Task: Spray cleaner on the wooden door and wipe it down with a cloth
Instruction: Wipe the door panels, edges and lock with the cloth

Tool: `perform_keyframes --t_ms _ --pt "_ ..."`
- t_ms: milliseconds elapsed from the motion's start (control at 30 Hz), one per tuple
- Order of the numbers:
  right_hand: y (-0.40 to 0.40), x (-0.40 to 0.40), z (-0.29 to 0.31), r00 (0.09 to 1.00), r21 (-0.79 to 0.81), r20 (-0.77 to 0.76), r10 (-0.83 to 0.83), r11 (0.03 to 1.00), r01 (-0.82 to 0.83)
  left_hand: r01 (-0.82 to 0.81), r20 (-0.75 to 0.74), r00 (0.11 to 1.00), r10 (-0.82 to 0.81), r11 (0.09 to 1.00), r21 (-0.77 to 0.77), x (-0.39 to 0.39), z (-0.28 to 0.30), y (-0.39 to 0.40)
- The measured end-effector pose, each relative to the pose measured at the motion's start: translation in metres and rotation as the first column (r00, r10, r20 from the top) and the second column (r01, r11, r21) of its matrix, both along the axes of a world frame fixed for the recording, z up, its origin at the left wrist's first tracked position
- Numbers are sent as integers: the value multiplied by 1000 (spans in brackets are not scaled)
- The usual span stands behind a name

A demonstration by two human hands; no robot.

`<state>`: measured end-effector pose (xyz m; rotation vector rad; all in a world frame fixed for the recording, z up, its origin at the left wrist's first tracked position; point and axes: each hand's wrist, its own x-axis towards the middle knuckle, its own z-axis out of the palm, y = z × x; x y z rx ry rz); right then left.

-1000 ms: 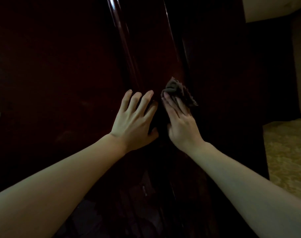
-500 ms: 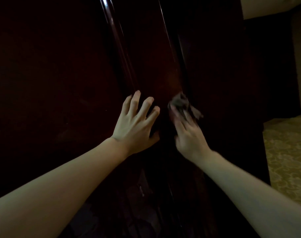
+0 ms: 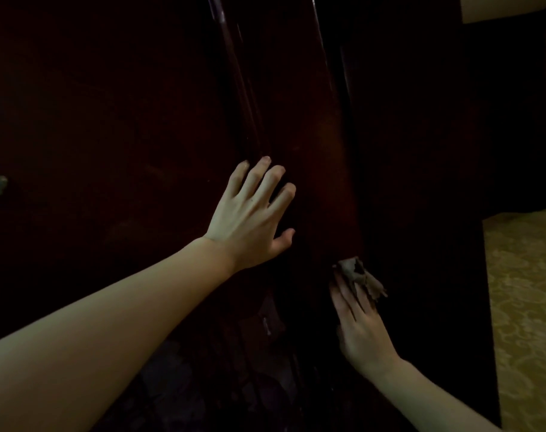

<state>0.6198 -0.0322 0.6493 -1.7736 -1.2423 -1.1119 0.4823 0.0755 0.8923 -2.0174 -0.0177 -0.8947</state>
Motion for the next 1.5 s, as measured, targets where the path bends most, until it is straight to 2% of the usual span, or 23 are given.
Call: perform_keyframes --t_ms 67,167,233,300,400,500,567,667,733,833,900,967,1067,1133,1233,1400,1500 --pt "-1 -4 33 998 -4 26 61 998 -61 3 6 1000 -3 1000 12 -8 2 4" --pt "13 -19 113 980 37 83 180 982 -184 -20 35 999 20 1000 -6 -29 5 15" --pt "26 -28 160 971 93 135 196 973 -209 -37 46 998 37 999 0 -42 8 20" --pt "43 -44 179 960 119 207 187 969 -215 -65 77 995 65 998 -2 -60 8 27" --pt "62 -64 138 949 168 241 202 955 -246 -99 81 992 101 995 -32 -89 2 37" --pt "70 -81 57 925 57 280 259 957 -285 -134 81 987 137 990 -44 -118 -8 48" --pt "66 -84 28 921 -21 278 272 961 -277 -149 74 986 152 988 -42 -136 -16 56" --pt "67 -81 51 907 -74 287 308 951 -299 -177 74 981 180 983 -48 -163 -22 67" --pt "71 -84 95 901 -11 295 317 945 -328 -192 85 977 196 980 -52 -179 -25 75" --pt "80 -94 149 936 83 271 225 963 -256 -207 87 973 213 976 -71 -203 -34 86" --pt "84 -100 144 944 72 273 184 975 -211 -207 89 973 215 974 -94 -216 -42 91" --pt "86 -108 97 925 -22 311 216 975 -221 -201 101 972 213 972 -119 -229 -51 95" --pt "73 -125 14 908 -251 308 284 945 -210 -205 88 972 217 970 -127 -243 -61 100" --pt "64 -131 -3 916 -318 267 299 925 -209 -210 77 972 221 970 -125 -247 -65 102" --pt "60 -132 32 914 -336 226 337 908 -251 -209 81 972 221 969 -134 -246 -72 102" --pt "69 -118 132 948 -116 201 248 967 -228 -219 37 974 225 968 -126 -225 -80 89" --pt "66 -100 126 943 -80 277 182 983 -167 -220 15 975 223 966 -133 -204 -80 77"
